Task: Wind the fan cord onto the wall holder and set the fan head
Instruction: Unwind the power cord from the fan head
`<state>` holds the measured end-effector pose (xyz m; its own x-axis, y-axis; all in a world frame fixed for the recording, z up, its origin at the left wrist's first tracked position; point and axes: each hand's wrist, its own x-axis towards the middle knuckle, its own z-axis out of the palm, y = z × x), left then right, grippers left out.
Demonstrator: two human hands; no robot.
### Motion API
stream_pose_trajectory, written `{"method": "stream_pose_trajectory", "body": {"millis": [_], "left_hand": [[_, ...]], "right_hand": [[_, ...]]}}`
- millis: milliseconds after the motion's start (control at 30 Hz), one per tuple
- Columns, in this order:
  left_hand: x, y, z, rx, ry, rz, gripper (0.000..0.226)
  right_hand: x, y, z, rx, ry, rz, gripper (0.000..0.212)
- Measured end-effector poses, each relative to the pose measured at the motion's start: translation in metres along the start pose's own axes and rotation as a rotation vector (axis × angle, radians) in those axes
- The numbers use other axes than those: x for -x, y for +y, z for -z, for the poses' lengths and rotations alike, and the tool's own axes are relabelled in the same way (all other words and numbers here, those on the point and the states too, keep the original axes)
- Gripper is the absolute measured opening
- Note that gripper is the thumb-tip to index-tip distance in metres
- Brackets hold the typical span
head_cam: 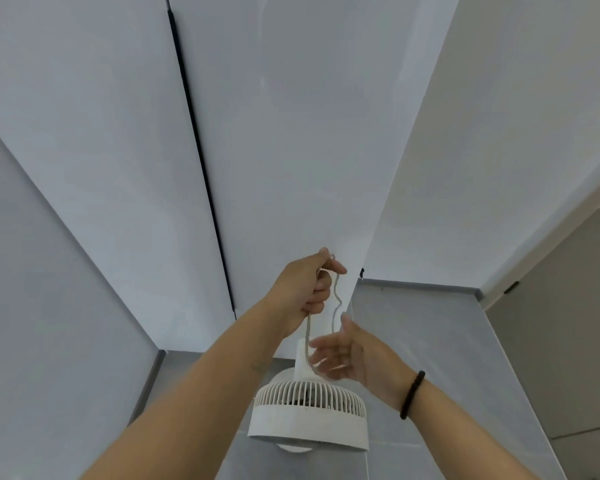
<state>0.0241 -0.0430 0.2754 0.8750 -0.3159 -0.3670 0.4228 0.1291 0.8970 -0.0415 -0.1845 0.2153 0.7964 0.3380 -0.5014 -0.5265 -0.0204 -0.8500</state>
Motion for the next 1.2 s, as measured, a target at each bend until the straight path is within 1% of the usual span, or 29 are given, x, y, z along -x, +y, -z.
{"method": "stream_pose_trajectory", "body": {"millis": [67,100,233,267,333,433,533,633,700,733,800,867,933,1033,1133,1200], "left_hand": [[0.008,-0.003,-0.002,-0.121,-0.031,-0.048,0.037],[0.012,-0.006,-0.003,-0.164,-0.044,-0.057,0.037],[0.018,-0.022,-0.001,-0.275,-0.105,-0.012,0.041],[0.017,-0.028,0.001,-0.271,-0.129,0.023,0.042],[0.016,-0.037,0.006,-0.201,-0.184,0.107,0.041],[0.013,-0.042,0.013,-0.021,-0.244,0.24,0.043],[0.003,-0.039,0.017,0.165,-0.214,0.268,0.054],[-0.006,-0.026,0.016,0.381,-0.119,0.231,0.047],[-0.012,-0.016,0.016,0.524,0.002,0.211,0.038],[-0.014,-0.012,0.016,0.555,0.058,0.195,0.034],[-0.018,-0.006,0.018,0.532,0.139,0.172,0.03],[-0.018,-0.004,0.018,0.437,0.176,0.138,0.026],[-0.013,-0.006,0.017,0.324,0.172,0.092,0.024],[-0.002,-0.011,0.014,0.184,0.136,0.034,0.022],[0.009,-0.014,0.013,0.076,0.12,0.028,0.023],[0.015,-0.017,0.015,0.021,0.116,0.033,0.031]], "right_hand": [[-0.005,-0.012,0.002,-0.229,0.052,-0.03,0.071],[-0.007,-0.019,0.003,-0.336,0.083,-0.025,0.07],[-0.016,-0.054,0.001,-0.72,0.236,0.018,0.045],[-0.018,-0.06,0.0,-0.781,0.272,0.024,0.04],[-0.02,-0.07,-0.004,-0.805,0.302,0.046,0.032],[-0.015,-0.077,-0.01,-0.65,0.258,0.11,0.03],[-0.005,-0.073,-0.016,-0.379,0.204,0.194,0.034],[0.005,-0.06,-0.024,-0.091,0.155,0.218,0.043],[0.01,-0.047,-0.026,0.021,0.118,0.202,0.045],[0.012,-0.04,-0.026,0.07,0.101,0.187,0.045],[0.014,-0.027,-0.022,0.161,0.083,0.146,0.045],[0.015,-0.018,-0.017,0.192,0.083,0.099,0.046],[0.012,-0.014,-0.012,0.163,0.112,0.051,0.049],[0.004,-0.014,-0.007,0.113,0.217,0.013,0.061],[-0.002,-0.021,-0.002,0.133,0.302,0.043,0.076],[-0.006,-0.029,-0.001,0.182,0.318,0.071,0.084]]}}
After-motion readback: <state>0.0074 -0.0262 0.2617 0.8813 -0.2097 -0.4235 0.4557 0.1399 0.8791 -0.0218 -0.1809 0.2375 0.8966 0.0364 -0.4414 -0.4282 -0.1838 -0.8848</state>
